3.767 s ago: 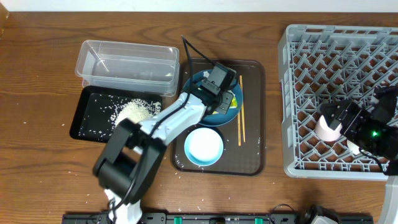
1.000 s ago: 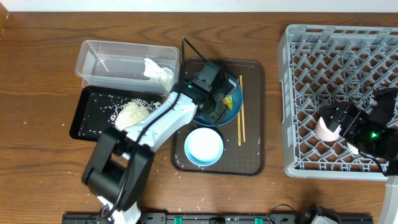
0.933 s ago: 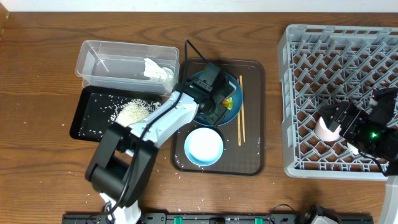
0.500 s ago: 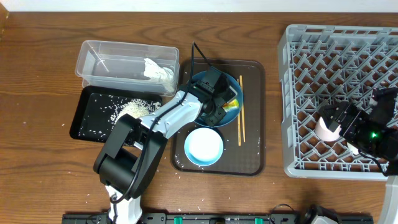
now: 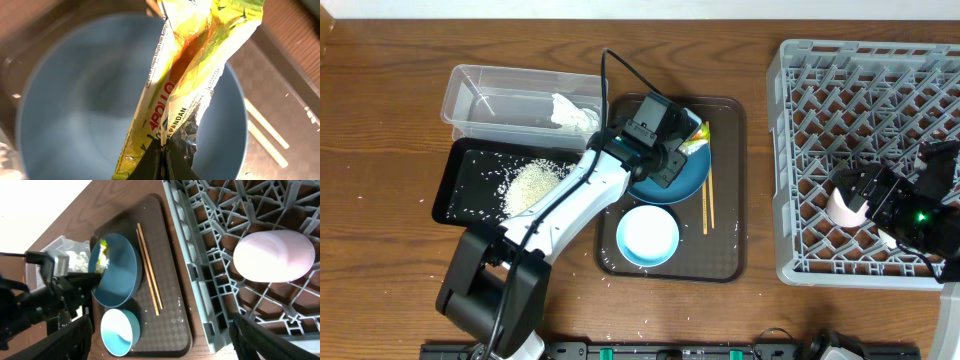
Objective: Sort waste into correct bins and load items into the dishwasher rack
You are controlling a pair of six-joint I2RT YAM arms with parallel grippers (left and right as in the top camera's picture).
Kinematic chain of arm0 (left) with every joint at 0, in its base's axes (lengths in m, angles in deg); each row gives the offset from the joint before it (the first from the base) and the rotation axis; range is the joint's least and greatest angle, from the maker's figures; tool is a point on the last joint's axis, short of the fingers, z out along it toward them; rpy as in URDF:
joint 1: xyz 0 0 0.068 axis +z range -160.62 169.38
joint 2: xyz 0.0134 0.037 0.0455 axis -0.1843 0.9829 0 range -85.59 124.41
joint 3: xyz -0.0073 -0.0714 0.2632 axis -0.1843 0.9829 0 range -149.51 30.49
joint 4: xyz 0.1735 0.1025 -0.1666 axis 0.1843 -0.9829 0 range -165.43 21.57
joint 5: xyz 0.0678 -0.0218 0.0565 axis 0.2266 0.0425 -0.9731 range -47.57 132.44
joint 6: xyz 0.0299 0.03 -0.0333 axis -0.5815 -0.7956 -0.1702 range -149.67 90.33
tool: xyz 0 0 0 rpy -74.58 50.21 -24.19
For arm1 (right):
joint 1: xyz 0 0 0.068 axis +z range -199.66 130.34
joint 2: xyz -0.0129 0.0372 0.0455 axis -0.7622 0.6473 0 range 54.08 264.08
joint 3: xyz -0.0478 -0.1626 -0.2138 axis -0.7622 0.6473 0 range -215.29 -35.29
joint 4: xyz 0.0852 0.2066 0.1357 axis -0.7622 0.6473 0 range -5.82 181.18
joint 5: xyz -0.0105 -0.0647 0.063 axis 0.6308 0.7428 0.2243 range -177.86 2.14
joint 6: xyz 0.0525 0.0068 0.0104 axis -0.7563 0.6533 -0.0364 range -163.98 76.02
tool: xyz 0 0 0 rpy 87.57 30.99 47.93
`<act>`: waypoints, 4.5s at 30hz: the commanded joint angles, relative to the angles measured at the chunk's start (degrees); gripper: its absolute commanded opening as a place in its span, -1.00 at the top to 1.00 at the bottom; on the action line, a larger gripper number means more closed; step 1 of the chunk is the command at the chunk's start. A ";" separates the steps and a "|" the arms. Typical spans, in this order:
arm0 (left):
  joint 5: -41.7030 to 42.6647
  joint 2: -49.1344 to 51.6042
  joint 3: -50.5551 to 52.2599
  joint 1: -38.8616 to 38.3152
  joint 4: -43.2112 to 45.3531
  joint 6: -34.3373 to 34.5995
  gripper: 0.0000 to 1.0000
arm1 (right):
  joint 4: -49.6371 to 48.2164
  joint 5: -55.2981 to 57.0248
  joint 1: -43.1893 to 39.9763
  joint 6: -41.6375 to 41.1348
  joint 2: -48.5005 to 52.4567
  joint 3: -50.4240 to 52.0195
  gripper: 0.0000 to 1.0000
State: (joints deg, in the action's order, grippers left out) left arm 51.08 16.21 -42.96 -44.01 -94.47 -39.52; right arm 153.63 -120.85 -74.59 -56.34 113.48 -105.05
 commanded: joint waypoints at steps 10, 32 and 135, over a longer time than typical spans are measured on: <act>-14.23 -6.97 -1.92 9.70 6.08 5.84 0.87 | 0.22 -0.22 0.37 1.29 -0.15 -0.63 -0.73; 2.93 -21.59 -1.90 21.97 -4.79 9.11 -0.53 | 0.17 0.66 0.37 1.33 -0.15 -0.63 -0.74; -10.60 -101.57 73.22 21.46 22.10 18.10 -0.88 | -12.52 6.38 30.12 -7.54 1.90 -0.63 -0.73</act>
State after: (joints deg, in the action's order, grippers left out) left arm 40.57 -84.98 28.34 -22.46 -71.54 -21.94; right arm 141.47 -123.59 -54.37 -60.45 114.33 -105.05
